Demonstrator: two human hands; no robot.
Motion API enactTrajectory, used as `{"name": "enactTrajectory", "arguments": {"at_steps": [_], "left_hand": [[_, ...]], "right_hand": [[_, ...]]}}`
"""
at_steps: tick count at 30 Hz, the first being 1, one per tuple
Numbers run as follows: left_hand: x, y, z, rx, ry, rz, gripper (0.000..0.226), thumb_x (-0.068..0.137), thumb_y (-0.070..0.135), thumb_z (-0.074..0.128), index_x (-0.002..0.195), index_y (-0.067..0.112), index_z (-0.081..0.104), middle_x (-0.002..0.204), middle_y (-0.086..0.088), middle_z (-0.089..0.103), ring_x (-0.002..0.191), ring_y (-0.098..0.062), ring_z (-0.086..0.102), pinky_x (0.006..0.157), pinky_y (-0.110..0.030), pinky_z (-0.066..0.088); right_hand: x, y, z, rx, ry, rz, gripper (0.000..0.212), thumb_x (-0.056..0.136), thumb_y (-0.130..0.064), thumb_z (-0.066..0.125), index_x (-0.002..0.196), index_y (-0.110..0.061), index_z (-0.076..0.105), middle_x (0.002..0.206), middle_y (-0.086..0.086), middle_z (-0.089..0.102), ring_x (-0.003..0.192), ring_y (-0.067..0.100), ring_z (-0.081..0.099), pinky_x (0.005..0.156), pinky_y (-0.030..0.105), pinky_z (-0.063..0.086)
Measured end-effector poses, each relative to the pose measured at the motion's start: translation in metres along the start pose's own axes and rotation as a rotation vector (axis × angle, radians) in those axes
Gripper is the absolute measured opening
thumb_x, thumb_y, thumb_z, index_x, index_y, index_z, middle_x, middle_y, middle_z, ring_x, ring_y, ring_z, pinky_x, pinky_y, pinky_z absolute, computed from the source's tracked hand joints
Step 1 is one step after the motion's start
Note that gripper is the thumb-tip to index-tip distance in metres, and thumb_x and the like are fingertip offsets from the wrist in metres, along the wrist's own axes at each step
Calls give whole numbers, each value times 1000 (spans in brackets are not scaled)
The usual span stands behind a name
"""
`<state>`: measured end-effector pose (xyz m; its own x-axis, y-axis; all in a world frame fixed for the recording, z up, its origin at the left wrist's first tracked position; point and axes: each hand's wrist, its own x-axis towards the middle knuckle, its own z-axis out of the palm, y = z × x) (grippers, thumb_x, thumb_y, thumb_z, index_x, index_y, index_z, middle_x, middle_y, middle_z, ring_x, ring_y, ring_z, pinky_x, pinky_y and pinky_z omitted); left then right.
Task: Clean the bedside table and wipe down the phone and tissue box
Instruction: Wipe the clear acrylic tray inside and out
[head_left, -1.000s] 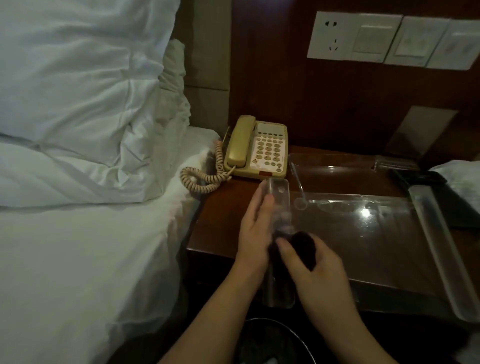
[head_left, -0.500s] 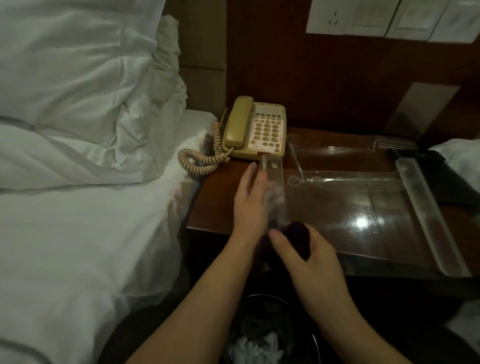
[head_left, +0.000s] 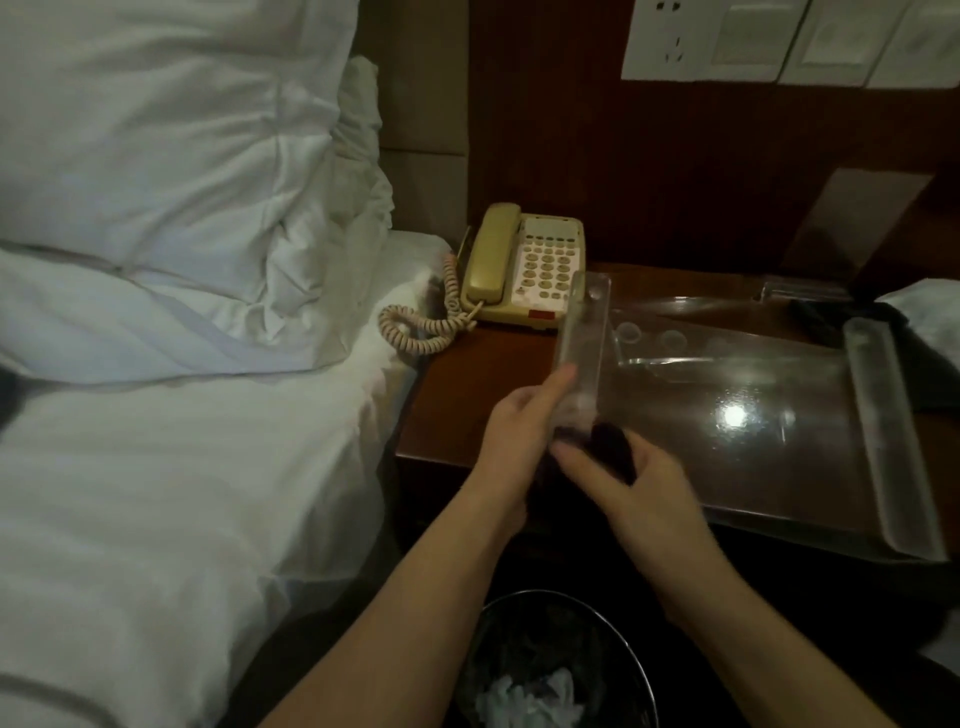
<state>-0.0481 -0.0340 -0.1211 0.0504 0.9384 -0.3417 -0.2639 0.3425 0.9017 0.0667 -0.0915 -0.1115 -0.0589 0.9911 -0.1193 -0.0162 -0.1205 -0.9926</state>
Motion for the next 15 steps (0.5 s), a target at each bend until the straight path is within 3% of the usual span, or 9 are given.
{"name": "enactTrajectory", "arguments": {"at_steps": [2,6,10,13,15], "left_hand": [[3,0,1,-8,29,23,45,92,44,68,112,5,73,98,-9,79,82,-15,75,67,-22,58],[5,-1,4,-34,38,-3,56,85,49,75,117,3,71,100,-11,79,93,-21,76,88,-34,59],[2,-1,4,-105,7,-31,53,83,45,78,117,5,71,100,-11,79,91,-23,76,84,-34,60],[-2,1,6,-100,-23,-33,47,78,43,83,113,12,76,103,-7,79,101,-23,74,101,-43,55],[-7,2,9,-57,-57,-12,45,76,41,85,112,15,75,104,-3,79,103,-21,74,103,-46,53]], "right_hand": [[-12,16,9,-108,6,9,16,84,-8,75,97,-16,71,88,-4,77,86,12,72,69,16,53],[-7,6,1,-74,70,-25,14,84,-11,75,96,-18,72,87,-2,77,82,12,73,72,22,57],[0,-13,-20,-298,74,-26,18,83,-17,76,98,-22,70,87,-6,75,82,8,71,70,19,56],[17,-23,-34,-146,270,-73,20,88,-20,70,108,-20,66,95,-1,73,86,16,71,59,16,53],[31,-32,-33,73,302,5,27,94,-30,62,121,-23,61,106,3,71,92,20,70,59,24,57]]}}
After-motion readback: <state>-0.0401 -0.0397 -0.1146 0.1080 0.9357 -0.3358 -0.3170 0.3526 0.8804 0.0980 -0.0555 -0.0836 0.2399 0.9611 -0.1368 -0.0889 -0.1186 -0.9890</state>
